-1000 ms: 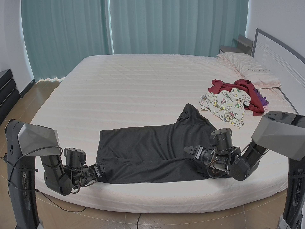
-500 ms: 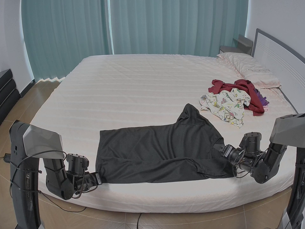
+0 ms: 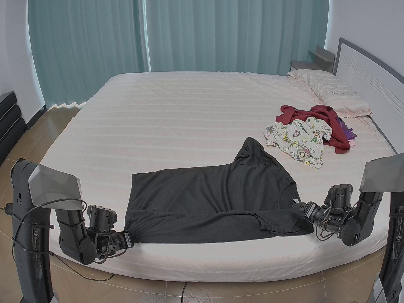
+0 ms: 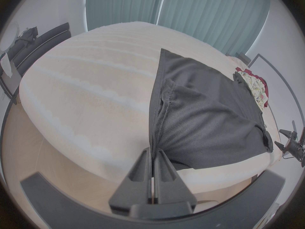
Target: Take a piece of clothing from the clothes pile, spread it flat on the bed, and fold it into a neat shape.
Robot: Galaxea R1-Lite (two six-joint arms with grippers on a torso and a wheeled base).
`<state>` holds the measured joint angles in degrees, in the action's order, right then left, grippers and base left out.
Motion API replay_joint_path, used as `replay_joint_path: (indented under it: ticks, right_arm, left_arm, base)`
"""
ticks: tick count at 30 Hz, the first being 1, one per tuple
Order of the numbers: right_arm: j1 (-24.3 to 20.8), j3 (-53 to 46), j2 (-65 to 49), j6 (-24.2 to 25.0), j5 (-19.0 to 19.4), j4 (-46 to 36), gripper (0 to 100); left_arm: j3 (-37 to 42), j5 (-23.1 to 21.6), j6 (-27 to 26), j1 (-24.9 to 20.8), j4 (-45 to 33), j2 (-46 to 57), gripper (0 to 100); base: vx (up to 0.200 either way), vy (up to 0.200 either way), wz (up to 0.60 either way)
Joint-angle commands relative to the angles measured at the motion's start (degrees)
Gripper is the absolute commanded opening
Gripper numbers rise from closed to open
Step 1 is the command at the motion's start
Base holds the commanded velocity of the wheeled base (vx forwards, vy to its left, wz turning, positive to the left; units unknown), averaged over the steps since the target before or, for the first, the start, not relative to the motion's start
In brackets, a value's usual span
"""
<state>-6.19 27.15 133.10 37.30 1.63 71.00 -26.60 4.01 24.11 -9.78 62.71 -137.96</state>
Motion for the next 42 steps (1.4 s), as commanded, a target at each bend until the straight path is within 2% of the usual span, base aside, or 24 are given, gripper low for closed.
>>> replay_joint_path:
  ticks: [1,3,4,11,16,18,20,21,22,23,30,37,42]
  right_arm:
    - [0.04,0.36,2.34,-0.04,0.04,0.11,100]
    - [0.04,0.36,2.43,-0.04,0.04,0.11,100]
    - [0.04,0.36,2.43,-0.13,0.04,0.11,100]
    - [0.13,0.19,2.43,-0.13,0.04,0.19,100]
    - [0.13,0.27,2.43,-0.13,0.04,0.19,100]
    - [0.04,0.36,2.52,-0.13,0.04,0.28,100]
    - [-0.05,0.36,2.52,-0.13,0.04,0.19,100]
    - [-0.05,0.36,2.52,-0.13,0.04,0.28,100]
    - [-0.05,0.36,2.52,-0.21,0.04,0.19,100]
    - [-0.14,0.36,2.61,-0.39,0.04,0.28,100]
    - [-0.14,-0.08,3.31,-2.32,0.04,0.54,100]
    - [-0.22,-0.17,3.31,-2.32,0.21,1.25,100]
    - [-0.22,-0.17,3.31,-2.41,0.21,1.25,100]
  left_arm:
    - [0.06,0.03,-0.38,0.11,-1.98,1.12,0]
    - [0.06,-0.06,-0.73,0.11,-2.42,1.29,0]
    - [0.06,0.03,-0.73,0.11,-2.42,1.29,100]
    - [-0.56,0.03,-0.73,1.43,-2.15,1.91,100]
    - [-0.91,-2.25,0.50,3.01,-2.42,7.79,100]
    - [-2.49,-4.45,3.57,2.83,-1.89,8.06,100]
    - [-4.60,-6.74,9.29,2.48,-1.80,8.06,100]
    - [-4.78,-6.91,9.72,2.48,-1.80,8.06,100]
    - [-6.10,-9.11,14.47,2.31,-1.62,7.88,100]
    - [-6.71,-9.64,15.26,1.78,-1.62,7.79,100]
    - [-11.90,-5.42,15.17,-0.51,1.98,2.87,100]
    - [-13.57,0.91,9.37,-0.95,6.29,-2.66,100]
    - [-13.39,1.26,8.93,-1.12,7.25,-3.28,100]
  base:
    - [0.000,0.000,0.00]
    - [0.000,0.000,0.00]
    - [0.000,0.000,0.00]
    - [0.000,0.000,0.00]
    - [0.000,0.000,0.00]
    - [0.000,0.000,0.00]
    - [0.000,0.000,0.00]
    - [0.000,0.000,0.00]
    - [0.000,0.000,0.00]
    - [0.000,0.000,0.00]
    - [0.000,0.000,0.00]
    - [0.000,0.000,0.00]
    - [0.000,0.000,0.00]
